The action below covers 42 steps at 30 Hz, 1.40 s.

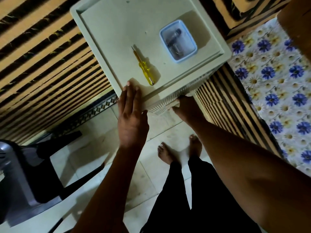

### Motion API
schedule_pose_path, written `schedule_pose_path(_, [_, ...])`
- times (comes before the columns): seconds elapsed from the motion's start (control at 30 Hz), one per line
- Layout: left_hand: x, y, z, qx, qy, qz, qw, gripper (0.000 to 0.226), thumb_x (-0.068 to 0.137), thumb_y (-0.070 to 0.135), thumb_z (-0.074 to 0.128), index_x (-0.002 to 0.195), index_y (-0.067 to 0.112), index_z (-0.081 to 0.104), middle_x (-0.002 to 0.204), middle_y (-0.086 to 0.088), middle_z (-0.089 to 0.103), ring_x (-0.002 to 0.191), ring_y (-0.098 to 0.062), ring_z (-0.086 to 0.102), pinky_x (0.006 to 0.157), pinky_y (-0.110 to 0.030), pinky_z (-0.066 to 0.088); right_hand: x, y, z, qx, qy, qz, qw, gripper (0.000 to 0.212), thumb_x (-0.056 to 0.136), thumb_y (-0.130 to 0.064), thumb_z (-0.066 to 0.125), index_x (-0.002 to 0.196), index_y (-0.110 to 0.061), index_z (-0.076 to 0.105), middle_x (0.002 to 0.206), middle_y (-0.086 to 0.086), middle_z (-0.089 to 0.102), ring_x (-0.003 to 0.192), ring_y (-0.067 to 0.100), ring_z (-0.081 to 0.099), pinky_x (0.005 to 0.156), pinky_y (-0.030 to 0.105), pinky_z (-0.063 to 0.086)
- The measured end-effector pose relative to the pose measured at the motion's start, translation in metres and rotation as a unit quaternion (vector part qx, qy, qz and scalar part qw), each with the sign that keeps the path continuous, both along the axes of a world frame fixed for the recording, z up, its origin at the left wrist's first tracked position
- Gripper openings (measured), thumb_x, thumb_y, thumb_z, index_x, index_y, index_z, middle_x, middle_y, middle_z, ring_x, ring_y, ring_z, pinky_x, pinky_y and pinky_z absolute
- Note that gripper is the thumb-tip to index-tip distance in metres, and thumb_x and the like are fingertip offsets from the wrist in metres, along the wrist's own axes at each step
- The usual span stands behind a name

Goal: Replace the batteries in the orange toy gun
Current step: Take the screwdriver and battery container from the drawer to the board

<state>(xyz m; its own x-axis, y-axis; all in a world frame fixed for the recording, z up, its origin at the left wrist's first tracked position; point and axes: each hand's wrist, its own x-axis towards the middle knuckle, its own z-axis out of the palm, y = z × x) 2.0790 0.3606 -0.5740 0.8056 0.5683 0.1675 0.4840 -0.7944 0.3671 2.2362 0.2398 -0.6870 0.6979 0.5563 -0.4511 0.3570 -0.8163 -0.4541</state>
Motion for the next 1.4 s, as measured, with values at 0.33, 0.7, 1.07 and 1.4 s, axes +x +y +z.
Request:
schedule_pose_path(0.33, [-0.003, 0.001, -0.012, 0.058, 0.017, -0.004, 0.998, 0.071, 0.091, 0.003, 0.07, 0.154, -0.005, 0.038, 0.163, -0.026, 0.031, 0.153, -0.043, 0.027, 0.121, -0.056, 0.03, 0.005, 0.014, -0.02, 0.112, 0.166, -0.324, 0.925, 0.13, 0.06, -0.031, 0.098, 0.16, -0.005, 0.019, 0.157, 0.018, 0.044, 0.147, 0.034, 0.038, 0.124, 0.047, 0.03])
schedule_pose_path(0.7, [-0.003, 0.0, 0.011, 0.017, 0.042, -0.015, 0.999, 0.075, 0.088, 0.021, 0.073, 0.153, -0.001, 0.042, 0.164, -0.02, 0.033, 0.151, -0.038, 0.033, 0.124, -0.047, 0.029, -0.001, -0.011, 0.039, 0.159, 0.095, -0.31, 0.932, 0.04, 0.082, -0.005, 0.08, 0.119, 0.001, 0.066, 0.112, 0.017, 0.073, 0.102, 0.03, 0.07, 0.095, 0.033, 0.056])
schedule_pose_path(1.07, [0.056, 0.007, 0.081, -0.07, 0.076, 0.136, 0.985, 0.041, 0.098, 0.047, 0.052, 0.118, 0.012, 0.064, 0.112, -0.01, 0.065, 0.099, -0.035, 0.065, 0.079, -0.042, 0.053, 0.02, 0.003, 0.189, 0.337, -0.196, -0.218, 0.895, 0.021, 0.084, -0.006, 0.075, 0.103, 0.0, 0.068, 0.093, 0.012, 0.065, 0.076, 0.02, 0.06, 0.068, 0.017, 0.043])
schedule_pose_path(1.4, [0.125, 0.016, 0.089, -0.219, 0.108, 0.309, 0.919, 0.032, 0.094, 0.033, 0.069, 0.105, 0.003, 0.062, 0.104, -0.015, 0.068, 0.088, -0.03, 0.059, 0.069, -0.033, 0.038, 0.092, 0.034, 0.179, 0.133, -0.03, -0.139, 0.981, 0.043, 0.083, -0.04, 0.08, 0.106, -0.005, 0.067, 0.105, 0.017, 0.065, 0.102, 0.035, 0.061, 0.087, 0.042, 0.051])
